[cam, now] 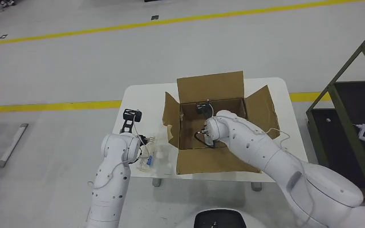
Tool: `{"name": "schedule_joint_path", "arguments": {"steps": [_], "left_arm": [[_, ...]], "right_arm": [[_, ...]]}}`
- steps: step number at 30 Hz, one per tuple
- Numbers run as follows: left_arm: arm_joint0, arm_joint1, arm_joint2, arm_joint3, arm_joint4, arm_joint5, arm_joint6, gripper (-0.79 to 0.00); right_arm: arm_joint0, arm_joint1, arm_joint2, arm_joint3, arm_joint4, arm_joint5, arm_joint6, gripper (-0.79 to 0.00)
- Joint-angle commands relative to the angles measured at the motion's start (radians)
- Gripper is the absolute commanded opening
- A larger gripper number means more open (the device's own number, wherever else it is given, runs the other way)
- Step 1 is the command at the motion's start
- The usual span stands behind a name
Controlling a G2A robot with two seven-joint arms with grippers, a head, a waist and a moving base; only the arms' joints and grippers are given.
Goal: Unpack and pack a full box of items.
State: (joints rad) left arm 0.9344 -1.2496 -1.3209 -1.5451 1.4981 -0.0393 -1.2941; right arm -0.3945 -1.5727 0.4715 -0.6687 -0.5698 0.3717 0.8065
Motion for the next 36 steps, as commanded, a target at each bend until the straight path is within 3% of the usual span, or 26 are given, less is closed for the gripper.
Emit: {"name": "schedule_joint_path", "arguments": {"steps": [1,17,18,20,27,30,31,35,36], "left_arm": [[0.000,0.000,0.000,0.000,0.000,0.000,0.000,0.000],[0.000,0.000,0.000,0.000,0.000,0.000,0.000,0.000],[0.000,0.000,0.000,0.000,0.000,0.000,0.000,0.000],[0.000,0.000,0.000,0.000,0.000,0.000,0.000,0.000],[0.000,0.000,0.000,0.000,0.000,0.000,0.000,0.000],[0.000,0.000,0.000,0.000,0.000,0.000,0.000,0.000],[0.000,0.000,0.000,0.000,0.000,0.000,0.000,0.000],[0.000,0.000,0.000,0.000,0.000,0.000,0.000,0.000],[0.000,0.000,0.000,0.000,0.000,0.000,0.000,0.000]], "right_arm": [[0.003,-0.020,0.001,0.035,0.023,-0.013,-0.006,-0.403],[0.014,-0.135,-0.023,0.247,0.036,-0.081,-0.039,-0.394],[0.014,-0.141,-0.023,0.258,0.038,-0.086,-0.039,-0.369],[0.014,-0.151,-0.020,0.277,0.042,-0.098,-0.041,-0.249],[0.020,-0.179,-0.009,0.337,0.055,-0.134,-0.045,-0.228],[0.022,-0.188,-0.006,0.356,0.053,-0.148,-0.046,-0.289],[0.022,-0.191,-0.004,0.363,0.053,-0.151,-0.047,-0.400],[0.026,-0.201,0.000,0.384,0.050,-0.161,-0.047,-0.483],[0.027,-0.203,0.002,0.389,0.049,-0.163,-0.046,-0.570]]}}
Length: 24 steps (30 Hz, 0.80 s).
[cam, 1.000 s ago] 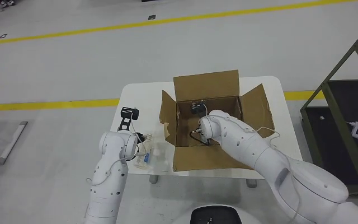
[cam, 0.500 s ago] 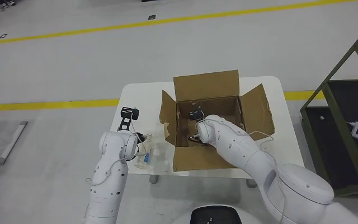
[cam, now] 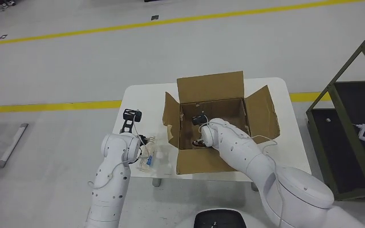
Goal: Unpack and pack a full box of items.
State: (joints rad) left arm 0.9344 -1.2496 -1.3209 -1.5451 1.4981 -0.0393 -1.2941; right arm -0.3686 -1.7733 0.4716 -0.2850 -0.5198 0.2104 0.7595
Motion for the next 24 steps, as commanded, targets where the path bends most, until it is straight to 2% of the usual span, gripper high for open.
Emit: {"name": "schedule_joint_path", "arguments": {"steps": [1,3,14,19,24], "left_arm": [[0.000,0.000,0.000,0.000,0.000,0.000,0.000,0.000],[0.000,0.000,0.000,0.000,0.000,0.000,0.000,0.000],[0.000,0.000,0.000,0.000,0.000,0.000,0.000,0.000],[0.000,0.000,0.000,0.000,0.000,0.000,0.000,0.000],[0.000,0.000,0.000,0.000,0.000,0.000,0.000,0.000]], "right_arm": [[0.002,-0.005,0.003,0.010,-0.002,-0.002,0.001,-0.619],[0.005,-0.008,0.006,0.019,-0.004,-0.004,0.000,-0.785],[0.047,0.001,0.070,0.039,0.052,-0.061,-0.071,-0.785],[0.078,0.032,0.124,0.015,0.093,-0.126,-0.160,-0.785],[0.091,0.087,0.183,-0.044,0.109,-0.218,-0.211,-0.785]]}}
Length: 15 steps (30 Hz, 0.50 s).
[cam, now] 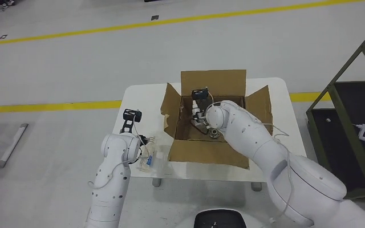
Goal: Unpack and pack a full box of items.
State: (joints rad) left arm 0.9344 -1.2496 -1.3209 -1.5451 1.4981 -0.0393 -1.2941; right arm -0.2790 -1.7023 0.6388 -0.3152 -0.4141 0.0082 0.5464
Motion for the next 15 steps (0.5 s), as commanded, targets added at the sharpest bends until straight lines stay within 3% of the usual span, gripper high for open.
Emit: {"name": "schedule_joint_path", "arguments": {"steps": [1,6,9,13,15], "left_arm": [[0.000,0.000,0.000,0.000,0.000,0.000,0.000,0.000],[0.000,0.000,0.000,0.000,0.000,0.000,0.000,0.000],[0.000,0.000,0.000,0.000,0.000,0.000,0.000,0.000],[0.000,0.000,0.000,0.000,0.000,0.000,0.000,0.000],[0.000,0.000,0.000,0.000,0.000,0.000,0.000,0.000]], "right_arm": [[0.003,0.029,0.028,-0.029,0.003,-0.022,0.011,-0.785],[-0.031,0.101,0.098,-0.174,-0.013,-0.003,0.050,-0.785],[-0.105,0.164,0.177,-0.371,-0.043,0.059,0.067,-0.785],[-0.353,0.282,0.388,-0.886,-0.171,0.185,0.138,-0.785],[-0.483,0.320,0.486,-1.113,-0.225,0.206,0.189,-0.785]]}}
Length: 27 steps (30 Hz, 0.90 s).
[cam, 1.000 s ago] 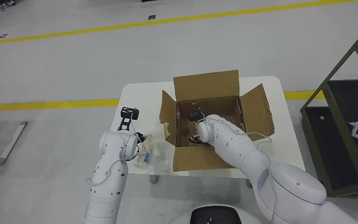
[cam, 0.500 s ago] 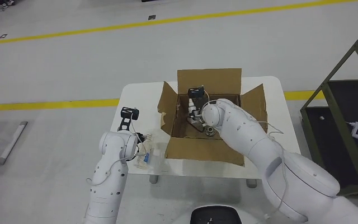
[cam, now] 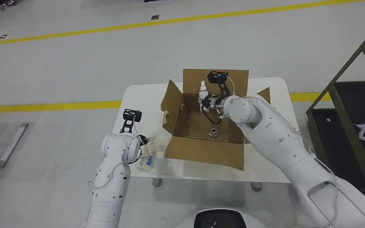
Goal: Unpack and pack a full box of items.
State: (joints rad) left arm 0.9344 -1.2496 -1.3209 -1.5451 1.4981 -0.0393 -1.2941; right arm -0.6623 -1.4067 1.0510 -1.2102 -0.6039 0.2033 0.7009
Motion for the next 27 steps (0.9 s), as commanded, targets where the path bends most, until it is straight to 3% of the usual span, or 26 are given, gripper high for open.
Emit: {"name": "schedule_joint_path", "arguments": {"steps": [1,4,7,14,27], "left_arm": [[0.000,0.000,0.000,0.000,0.000,0.000,0.000,0.000],[0.000,0.000,0.000,0.000,0.000,0.000,0.000,0.000],[0.000,0.000,0.000,0.000,0.000,0.000,0.000,0.000],[0.037,0.003,-0.037,-0.120,-0.071,-0.029,0.042,0.000],[0.026,0.005,-0.156,-0.341,-0.465,-0.035,0.036,0.000]], "right_arm": [[-0.193,0.047,0.146,-0.361,-0.065,0.007,0.077,-0.785],[-0.332,0.074,0.267,-0.539,-0.048,-0.049,0.110,-0.785],[-0.393,0.084,0.320,-0.574,-0.016,-0.106,0.113,-0.785],[-0.401,0.085,0.330,-0.565,0.012,-0.121,0.106,-0.785],[-0.423,0.088,0.335,-0.564,0.009,-0.127,0.087,-0.785]]}}
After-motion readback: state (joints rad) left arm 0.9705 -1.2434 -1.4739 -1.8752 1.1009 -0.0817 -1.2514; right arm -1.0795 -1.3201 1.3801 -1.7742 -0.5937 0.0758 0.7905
